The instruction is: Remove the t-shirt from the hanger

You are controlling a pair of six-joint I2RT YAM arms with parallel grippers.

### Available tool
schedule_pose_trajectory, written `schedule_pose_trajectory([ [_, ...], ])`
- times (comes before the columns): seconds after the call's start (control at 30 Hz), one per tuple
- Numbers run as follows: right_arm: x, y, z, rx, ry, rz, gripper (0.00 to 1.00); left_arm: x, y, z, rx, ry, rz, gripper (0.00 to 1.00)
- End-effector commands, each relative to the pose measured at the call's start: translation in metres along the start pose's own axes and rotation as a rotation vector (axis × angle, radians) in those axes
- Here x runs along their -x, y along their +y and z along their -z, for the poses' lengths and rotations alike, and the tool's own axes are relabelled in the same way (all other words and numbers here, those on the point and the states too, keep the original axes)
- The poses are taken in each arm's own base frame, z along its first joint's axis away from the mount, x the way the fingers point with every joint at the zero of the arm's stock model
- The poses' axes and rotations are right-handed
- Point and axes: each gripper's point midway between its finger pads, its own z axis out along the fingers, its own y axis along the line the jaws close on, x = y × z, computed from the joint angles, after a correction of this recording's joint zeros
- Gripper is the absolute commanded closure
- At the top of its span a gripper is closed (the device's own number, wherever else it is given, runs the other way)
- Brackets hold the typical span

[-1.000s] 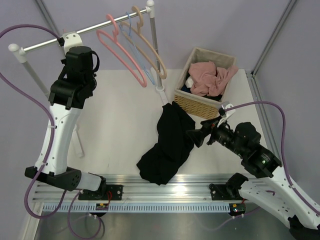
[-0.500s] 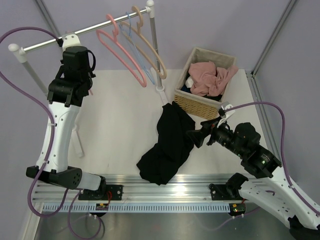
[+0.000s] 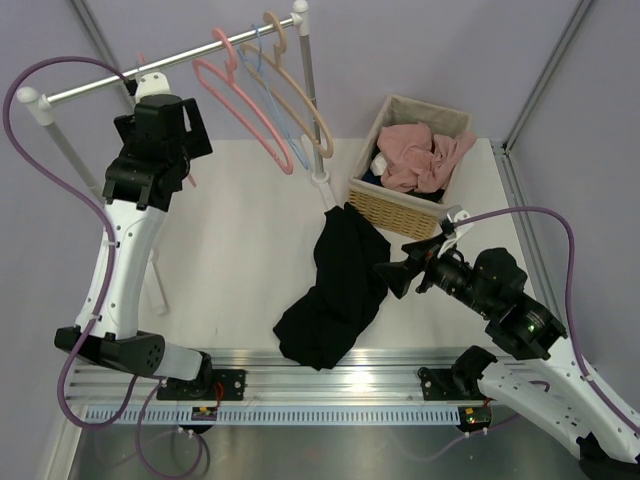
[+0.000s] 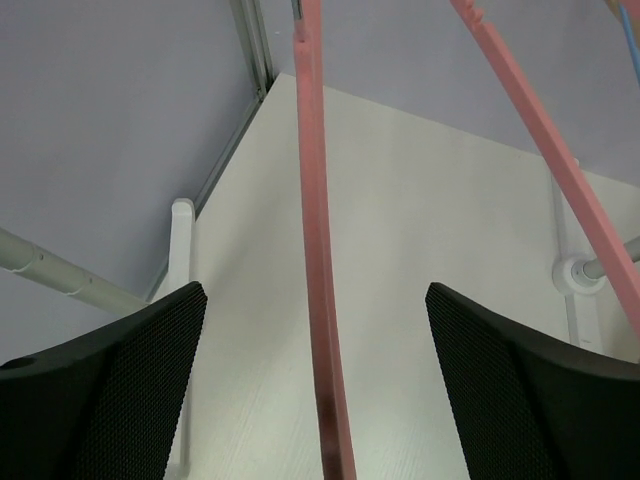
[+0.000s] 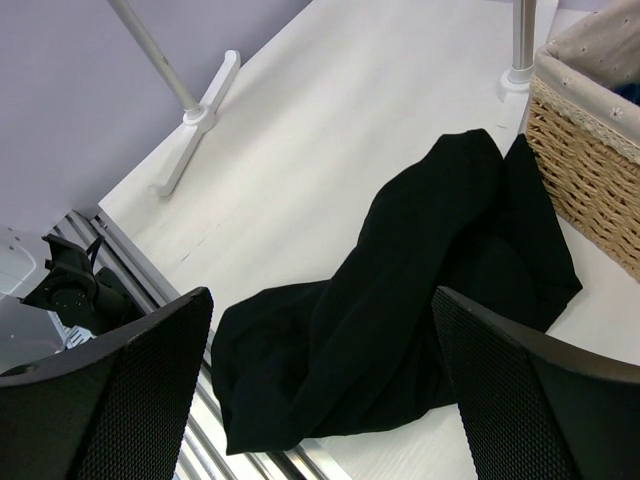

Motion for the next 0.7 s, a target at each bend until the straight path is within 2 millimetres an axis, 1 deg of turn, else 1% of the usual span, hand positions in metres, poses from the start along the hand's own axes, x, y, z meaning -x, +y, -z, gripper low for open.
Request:
schedule_pose_trajectory([
  [0.0,0.005,0.001,0.0,0.01,-0.022,0.018,0.0,0.013,0.004,0.012,-0.024,-0.051,0.034,0.01],
  [0.1,0.002,-0.003,-0.003,-0.006,-0.016,0.019,0.01,0.01,0.005,0.017,-0.037,-0.048,0.028,0.01],
  [0.13,-0.003,-0.005,-0.008,-0.014,0.004,0.017,0.0,0.012,0.007,0.026,-0.061,-0.057,0.036,0.01],
  [0.17,-0.007,-0.004,-0.011,-0.004,0.028,0.014,0.01,0.01,0.006,0.03,-0.081,-0.053,0.032,0.01],
  [0.2,-0.008,-0.002,-0.014,0.004,0.045,0.011,0.0,0.01,0.006,0.035,-0.104,-0.058,0.032,0.01],
  [0.23,-0.018,-0.003,-0.024,0.002,0.097,0.005,0.0,0.013,0.003,0.049,-0.166,-0.072,0.037,0.01],
  [0.27,-0.022,-0.004,-0.028,-0.002,0.127,0.0,0.0,0.012,0.001,0.055,-0.198,-0.074,0.017,0.01],
  [0.3,-0.022,-0.006,-0.033,-0.015,0.141,-0.003,0.0,0.007,0.0,0.059,-0.222,-0.068,0.005,0.01],
  [0.33,-0.033,-0.014,-0.043,-0.048,0.188,-0.008,0.01,0.007,0.004,0.073,-0.253,-0.078,0.006,0.01],
  [0.4,-0.039,-0.026,-0.054,-0.109,0.211,-0.017,0.0,0.007,0.008,0.087,-0.281,-0.094,0.006,0.01],
  [0.43,-0.05,-0.032,-0.062,-0.134,0.246,-0.022,0.01,0.0,0.007,0.091,-0.307,-0.087,0.002,0.01],
  [0.47,-0.052,-0.039,-0.069,-0.166,0.244,-0.021,0.01,0.004,0.013,0.107,-0.331,-0.123,0.015,0.01],
  [0.5,-0.062,-0.045,-0.078,-0.191,0.276,-0.032,0.01,-0.001,0.013,0.111,-0.347,-0.123,0.015,0.01],
  [0.53,-0.068,-0.048,-0.083,-0.199,0.292,-0.039,0.01,-0.003,0.012,0.118,-0.376,-0.126,0.022,0.01],
  [0.57,-0.073,-0.053,-0.087,-0.223,0.31,-0.042,0.01,-0.003,0.016,0.127,-0.391,-0.137,0.03,0.01],
  [0.6,-0.077,-0.056,-0.091,-0.245,0.324,-0.06,0.01,-0.007,0.016,0.13,-0.401,-0.129,0.029,0.01],
  [0.63,-0.093,-0.06,-0.098,-0.269,0.37,-0.068,0.01,-0.012,0.016,0.133,-0.414,-0.117,0.042,0.01],
  [0.67,-0.099,-0.07,-0.099,-0.328,0.377,-0.058,0.0,-0.014,0.016,0.137,-0.429,-0.115,0.049,0.01],
])
